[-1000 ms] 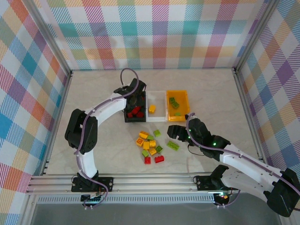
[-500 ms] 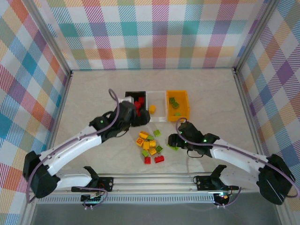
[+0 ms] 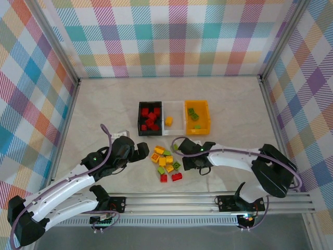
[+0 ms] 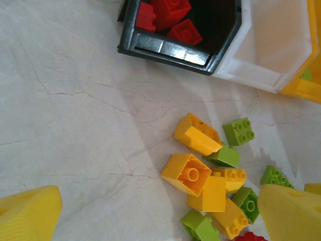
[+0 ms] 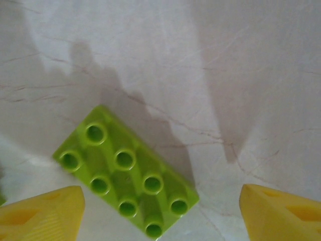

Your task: Sort the legos into containers by color

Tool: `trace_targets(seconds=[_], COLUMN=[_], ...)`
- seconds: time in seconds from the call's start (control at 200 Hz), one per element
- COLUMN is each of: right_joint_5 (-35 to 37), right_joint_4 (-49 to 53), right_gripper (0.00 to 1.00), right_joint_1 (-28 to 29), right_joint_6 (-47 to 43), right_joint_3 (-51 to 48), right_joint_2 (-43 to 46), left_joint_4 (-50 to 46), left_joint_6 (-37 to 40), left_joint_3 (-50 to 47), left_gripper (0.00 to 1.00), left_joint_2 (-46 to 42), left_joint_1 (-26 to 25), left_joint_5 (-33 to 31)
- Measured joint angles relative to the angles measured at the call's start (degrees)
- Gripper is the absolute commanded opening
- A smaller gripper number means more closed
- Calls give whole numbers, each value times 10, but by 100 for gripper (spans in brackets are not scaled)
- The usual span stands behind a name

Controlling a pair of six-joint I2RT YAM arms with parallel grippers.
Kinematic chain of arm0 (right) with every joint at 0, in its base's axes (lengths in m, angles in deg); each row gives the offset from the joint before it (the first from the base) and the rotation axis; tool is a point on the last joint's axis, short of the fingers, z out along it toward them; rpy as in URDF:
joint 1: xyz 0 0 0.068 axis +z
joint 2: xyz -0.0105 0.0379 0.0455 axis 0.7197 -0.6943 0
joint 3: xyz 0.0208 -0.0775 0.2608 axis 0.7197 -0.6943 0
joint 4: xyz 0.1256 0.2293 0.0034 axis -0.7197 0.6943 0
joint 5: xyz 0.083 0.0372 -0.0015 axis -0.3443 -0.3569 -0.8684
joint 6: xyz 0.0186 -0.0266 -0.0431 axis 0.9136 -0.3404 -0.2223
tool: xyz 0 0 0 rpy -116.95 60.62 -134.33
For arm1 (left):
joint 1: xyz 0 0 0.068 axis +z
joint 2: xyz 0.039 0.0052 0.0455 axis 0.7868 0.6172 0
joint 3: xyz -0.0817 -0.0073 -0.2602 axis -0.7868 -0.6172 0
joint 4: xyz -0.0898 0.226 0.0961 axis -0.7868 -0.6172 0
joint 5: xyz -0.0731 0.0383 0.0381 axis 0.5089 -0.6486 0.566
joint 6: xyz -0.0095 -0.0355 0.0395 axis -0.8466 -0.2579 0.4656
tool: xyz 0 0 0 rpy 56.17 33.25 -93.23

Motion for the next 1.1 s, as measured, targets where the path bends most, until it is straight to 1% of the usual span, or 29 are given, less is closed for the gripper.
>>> trace_targets(seconds=[0.15, 0.265, 0.42, 0.48, 0.645, 0.86, 0.995, 1.1], right_joint_5=[11, -3, -31, -39, -48, -40, -18, -8], right_joint_4=[4, -5, -14, -16, -19, -40, -43, -44], right_gripper=[65, 61, 46, 42, 37, 35, 35, 35], right_joint_1=[-1, -12, -23, -26, -35, -47, -59, -61], right_joint_6=[-7, -16, -26, -27, -27, -21, -18, -14], right_joint_3=[17, 17, 23, 23, 22, 1, -18, -30], right_joint_2=[-21, -26, -35, -35, -31, -10, 18, 58], left_joint_4=[-16, -18, -23, -28, -33, -33, -37, -38], left_joint_6=[0, 0, 0, 0, 0, 0, 0, 0], left_joint_3=[0, 0, 0, 0, 0, 0, 0, 0], left_gripper=[100, 100, 100, 100, 100, 100, 100, 100], left_joint_2=[0, 0, -2, -3, -3, -3, -6, -8], left_joint_1=[0, 0, 0, 0, 0, 0, 0, 0], left_joint_5=[-6, -8, -9, -10, -10, -9, -9, -9])
